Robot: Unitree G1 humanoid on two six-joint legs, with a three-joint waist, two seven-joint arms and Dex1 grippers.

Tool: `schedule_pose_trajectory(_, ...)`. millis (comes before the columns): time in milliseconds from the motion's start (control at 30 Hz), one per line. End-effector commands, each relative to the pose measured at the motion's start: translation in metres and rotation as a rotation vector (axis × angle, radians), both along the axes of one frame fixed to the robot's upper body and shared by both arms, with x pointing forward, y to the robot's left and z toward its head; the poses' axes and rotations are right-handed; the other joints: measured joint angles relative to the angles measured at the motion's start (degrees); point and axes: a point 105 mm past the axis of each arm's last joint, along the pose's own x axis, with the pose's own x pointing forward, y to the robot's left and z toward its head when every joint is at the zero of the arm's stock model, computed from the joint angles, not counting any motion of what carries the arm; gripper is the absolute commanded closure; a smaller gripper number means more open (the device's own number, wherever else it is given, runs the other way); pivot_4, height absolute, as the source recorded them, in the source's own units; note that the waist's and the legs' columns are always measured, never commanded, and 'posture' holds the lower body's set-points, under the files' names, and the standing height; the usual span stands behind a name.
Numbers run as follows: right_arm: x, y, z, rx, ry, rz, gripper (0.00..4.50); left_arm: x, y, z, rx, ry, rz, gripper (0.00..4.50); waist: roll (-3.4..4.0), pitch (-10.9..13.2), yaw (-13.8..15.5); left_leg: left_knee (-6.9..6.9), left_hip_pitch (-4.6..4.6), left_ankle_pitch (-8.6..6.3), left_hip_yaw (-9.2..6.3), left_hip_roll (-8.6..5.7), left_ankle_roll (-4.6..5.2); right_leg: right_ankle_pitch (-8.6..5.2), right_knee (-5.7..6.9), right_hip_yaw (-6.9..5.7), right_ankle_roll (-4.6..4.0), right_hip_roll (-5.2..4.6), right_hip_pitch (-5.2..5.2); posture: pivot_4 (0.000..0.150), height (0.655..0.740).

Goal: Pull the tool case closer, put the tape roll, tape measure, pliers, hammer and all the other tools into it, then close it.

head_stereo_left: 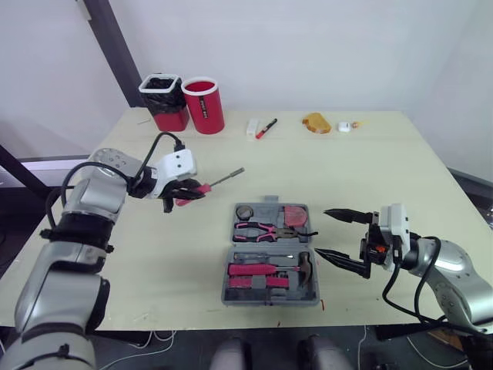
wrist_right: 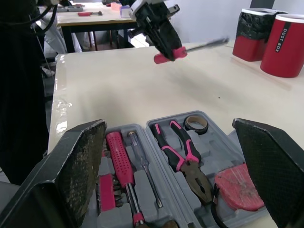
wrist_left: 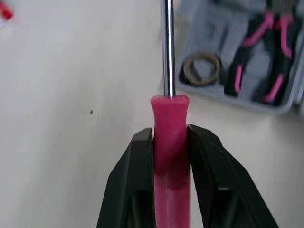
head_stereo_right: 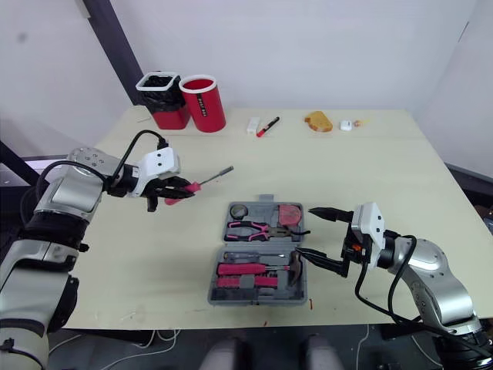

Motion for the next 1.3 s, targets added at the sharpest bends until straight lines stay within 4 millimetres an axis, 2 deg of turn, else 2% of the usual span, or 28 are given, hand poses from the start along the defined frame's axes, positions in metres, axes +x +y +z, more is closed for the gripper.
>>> schedule_pose_trajectory(33,0.0,-0.001,0.007,0.013,-0.034,0.01,0.0,-0.005,-0.007,0.017,-0.142,-0.019,0.116,3.96,0.0,0.0,0.07,0.01,0.0,0.0,-0.01,0.0,0.0,0.0,-0.01,0.0,0.0,0.0,0.0,0.15,0.74)
schedule_pose_trajectory(133,0.002,-0.002,0.006,0.014,-0.033,0.011,0.0,-0.013,-0.014,0.017,-0.266,0.018,0.252,3.96,-0.02,0.01,0.22,0.02,-0.02,0.0,-0.02,-0.01,0.0,0.0,-0.01,-0.02,0.0,-0.01,0.01,0.15,0.74)
schedule_pose_trajectory(267,0.005,-0.003,0.007,0.038,-0.033,0.002,0.0,-0.032,-0.012,0.005,-0.322,0.068,0.408,3.96,-0.02,0.01,-0.01,0.02,-0.01,0.0,-0.04,-0.02,0.0,0.0,-0.01,0.01,0.0,-0.01,0.01,0.15,0.74)
schedule_pose_trajectory(467,0.009,-0.007,0.008,0.055,-0.028,-0.005,0.0,-0.063,0.009,-0.016,-0.348,0.169,0.673,3.96,-0.02,0.01,-0.06,0.01,0.03,0.0,-0.11,-0.02,0.0,0.0,0.03,0.0,-0.01,0.01,0.01,0.15,0.74)
schedule_pose_trajectory(600,0.008,-0.01,0.006,0.033,-0.026,0.021,0.0,-0.084,0.013,-0.038,-0.344,0.249,0.764,3.96,-0.02,0.01,0.12,0.01,0.03,0.0,-0.1,-0.04,0.0,0.01,0.0,0.0,-0.01,-0.02,0.02,0.15,0.74)
schedule_pose_trajectory(800,0.009,-0.014,0.002,-0.008,-0.026,0.057,0.0,-0.104,0.013,-0.079,-0.331,0.347,0.846,3.96,-0.03,0.01,0.15,0.01,0.09,0.0,-0.11,-0.04,-0.01,0.01,0.02,0.02,-0.03,-0.08,0.04,0.15,0.74)
schedule_pose_trajectory(933,0.011,-0.013,0.001,-0.021,-0.04,0.068,0.0,-0.108,0.016,-0.092,-0.356,0.375,0.915,3.96,-0.06,0.01,0.12,0.0,0.08,0.0,-0.15,-0.04,-0.01,0.02,0.02,0.0,-0.03,-0.08,0.05,0.15,0.74)
schedule_pose_trajectory(1200,0.011,-0.011,-0.001,-0.012,-0.043,0.071,0.0,-0.099,0.015,-0.113,-0.334,0.406,1.03,3.96,-0.05,0.01,0.16,0.0,0.08,0.0,-0.15,-0.07,-0.01,0.02,-0.01,0.0,-0.03,-0.1,0.07,0.15,0.74)
schedule_pose_trajectory(1300,0.009,-0.013,-0.002,-0.013,-0.041,0.067,0.0,-0.097,0.014,-0.114,-0.348,0.403,1.048,2.73,-0.03,0.0,0.21,0.0,0.09,0.0,-0.15,-0.09,-0.02,0.03,0.01,0.0,-0.03,-0.11,0.08,0.15,0.74)
